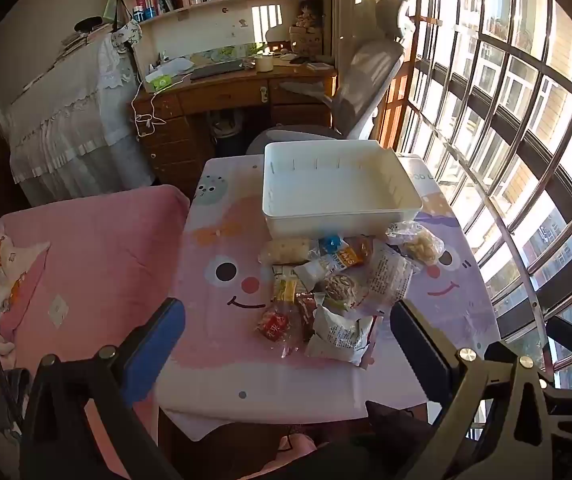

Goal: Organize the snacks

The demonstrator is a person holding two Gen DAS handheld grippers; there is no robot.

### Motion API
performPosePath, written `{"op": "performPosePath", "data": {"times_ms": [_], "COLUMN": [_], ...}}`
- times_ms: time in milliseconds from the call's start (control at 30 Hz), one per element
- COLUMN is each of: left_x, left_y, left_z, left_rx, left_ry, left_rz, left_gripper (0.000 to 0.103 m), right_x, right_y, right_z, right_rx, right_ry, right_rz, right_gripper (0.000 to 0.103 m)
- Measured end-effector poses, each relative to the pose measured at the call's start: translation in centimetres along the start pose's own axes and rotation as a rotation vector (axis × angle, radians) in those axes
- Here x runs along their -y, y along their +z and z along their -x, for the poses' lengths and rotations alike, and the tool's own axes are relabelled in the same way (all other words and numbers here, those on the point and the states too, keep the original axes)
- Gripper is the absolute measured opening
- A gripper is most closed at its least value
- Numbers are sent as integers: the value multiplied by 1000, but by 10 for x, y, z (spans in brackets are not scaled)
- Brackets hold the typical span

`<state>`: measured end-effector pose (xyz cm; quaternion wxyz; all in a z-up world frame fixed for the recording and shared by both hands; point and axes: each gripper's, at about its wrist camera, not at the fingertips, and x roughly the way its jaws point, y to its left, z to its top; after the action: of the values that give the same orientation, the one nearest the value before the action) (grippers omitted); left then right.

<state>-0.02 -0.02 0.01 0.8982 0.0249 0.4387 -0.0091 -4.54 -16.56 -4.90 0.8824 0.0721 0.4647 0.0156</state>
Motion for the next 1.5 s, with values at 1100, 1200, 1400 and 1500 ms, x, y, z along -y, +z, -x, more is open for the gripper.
{"op": "performPosePath", "data": {"times_ms": [1100, 1200, 1400, 1500], "left_x": [-4, -4, -7, -5], "left_y": [4, 4, 1, 1], "left_z": [4, 3, 4, 2], "left_rx": [0, 0, -1, -1], "left_ry": [5, 6, 10, 9], "left_rz": [-1, -2, 1, 0], "left_gripper": [102, 102, 102, 102], "right_x": [4, 5, 6, 8], "right_y": [-1, -1, 1, 2], "right_z": [-1, -1, -2, -1], "right_rx": [-11, -13, -14, -14], "right_ry": [-14, -12, -13, -13], "right_rz": [-1, -1, -3, -4], "right_gripper": [97, 97, 97, 97]}}
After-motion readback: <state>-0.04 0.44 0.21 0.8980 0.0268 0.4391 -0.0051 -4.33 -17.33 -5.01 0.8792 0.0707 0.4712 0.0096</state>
